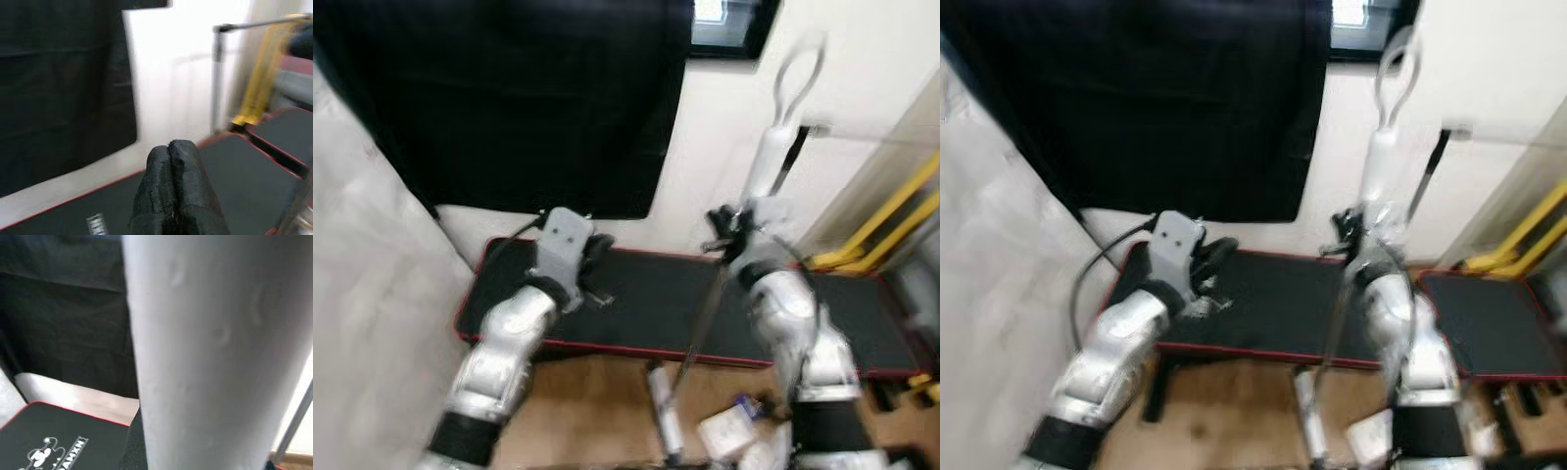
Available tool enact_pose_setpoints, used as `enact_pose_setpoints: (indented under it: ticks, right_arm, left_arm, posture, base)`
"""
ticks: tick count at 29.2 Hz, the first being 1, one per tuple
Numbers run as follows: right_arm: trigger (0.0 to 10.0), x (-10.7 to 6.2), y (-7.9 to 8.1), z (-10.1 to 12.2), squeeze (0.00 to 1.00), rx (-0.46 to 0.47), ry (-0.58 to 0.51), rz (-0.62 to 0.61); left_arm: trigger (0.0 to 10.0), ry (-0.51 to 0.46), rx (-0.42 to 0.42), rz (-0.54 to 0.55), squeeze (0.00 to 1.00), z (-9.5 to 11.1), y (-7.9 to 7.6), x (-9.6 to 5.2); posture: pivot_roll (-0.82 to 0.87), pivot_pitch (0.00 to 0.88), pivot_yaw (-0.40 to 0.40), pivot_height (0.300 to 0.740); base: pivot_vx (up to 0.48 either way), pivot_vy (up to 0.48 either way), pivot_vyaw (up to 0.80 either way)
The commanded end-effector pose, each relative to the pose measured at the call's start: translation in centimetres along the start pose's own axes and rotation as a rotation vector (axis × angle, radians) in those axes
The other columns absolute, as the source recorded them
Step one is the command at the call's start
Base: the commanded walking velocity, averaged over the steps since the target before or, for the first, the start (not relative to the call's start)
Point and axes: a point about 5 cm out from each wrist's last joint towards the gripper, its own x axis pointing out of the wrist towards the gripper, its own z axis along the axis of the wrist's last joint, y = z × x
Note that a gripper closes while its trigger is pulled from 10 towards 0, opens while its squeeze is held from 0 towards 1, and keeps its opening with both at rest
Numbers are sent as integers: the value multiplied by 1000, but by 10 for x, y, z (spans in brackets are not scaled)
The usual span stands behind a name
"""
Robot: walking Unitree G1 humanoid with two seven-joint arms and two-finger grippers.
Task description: Sweep floor
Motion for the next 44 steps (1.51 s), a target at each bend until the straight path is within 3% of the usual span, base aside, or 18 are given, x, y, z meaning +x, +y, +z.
enact_pose_setpoints:
  ticks: [1, 44]
  right_arm:
    - [10000, -2, -7, 4, 0, -7, -22, -19]
    - [10000, -2, -1, 12, 0, -3, -48, 26]
  left_arm:
    - [10000, -2, -12, -54, 0, -1, -9, 2]
    - [10000, 9, -41, -8, 0, -3, -6, 4]
  posture:
    - [-98, 79, -134, 740]
    - [-103, 79, -144, 740]
  base:
    - [0, -368, -800]
    - [0, -17, -800]
